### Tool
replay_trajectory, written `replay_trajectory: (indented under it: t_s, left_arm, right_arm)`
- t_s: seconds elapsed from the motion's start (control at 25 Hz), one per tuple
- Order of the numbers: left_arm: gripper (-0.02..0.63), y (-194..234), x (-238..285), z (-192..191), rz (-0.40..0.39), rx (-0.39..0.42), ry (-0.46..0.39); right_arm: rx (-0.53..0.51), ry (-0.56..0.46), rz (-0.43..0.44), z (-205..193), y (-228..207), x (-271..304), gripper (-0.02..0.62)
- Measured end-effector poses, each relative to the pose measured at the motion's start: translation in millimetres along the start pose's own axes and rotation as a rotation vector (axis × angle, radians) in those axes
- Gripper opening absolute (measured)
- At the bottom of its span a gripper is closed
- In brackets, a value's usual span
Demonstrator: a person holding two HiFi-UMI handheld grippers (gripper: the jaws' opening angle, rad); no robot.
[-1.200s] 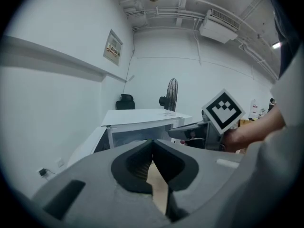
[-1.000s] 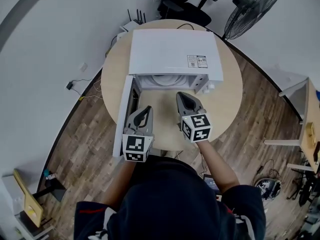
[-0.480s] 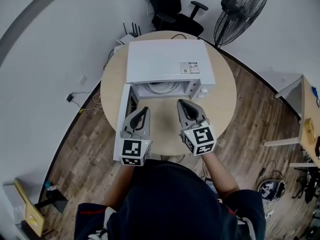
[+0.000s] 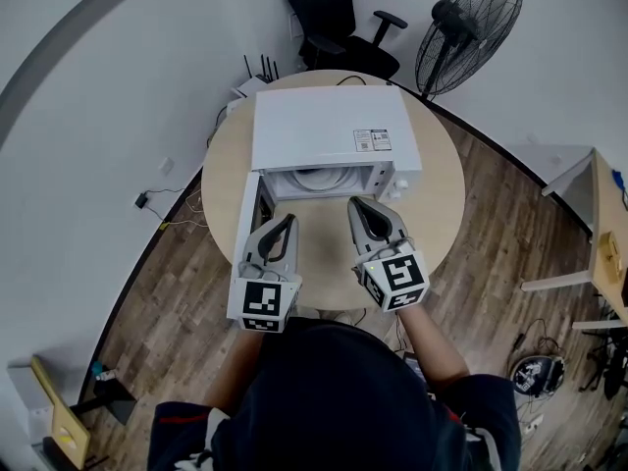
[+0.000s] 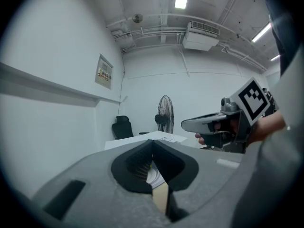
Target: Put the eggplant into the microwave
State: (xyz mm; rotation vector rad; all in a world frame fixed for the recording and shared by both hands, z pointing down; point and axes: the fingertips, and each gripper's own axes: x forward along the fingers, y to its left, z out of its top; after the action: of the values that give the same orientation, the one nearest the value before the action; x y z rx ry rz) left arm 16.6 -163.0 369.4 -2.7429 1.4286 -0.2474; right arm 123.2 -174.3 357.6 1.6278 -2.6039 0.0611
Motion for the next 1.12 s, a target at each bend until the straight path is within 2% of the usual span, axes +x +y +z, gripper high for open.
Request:
replay_trajectory:
  t_s: [1.12]
  left_arm:
    - [0.015, 16.6, 6.9, -3.2, 0.014, -0.005, 0.004]
  right_arm:
    - [0.0, 0.001, -0.007, -1.9, -1.5, 17.4, 0.011]
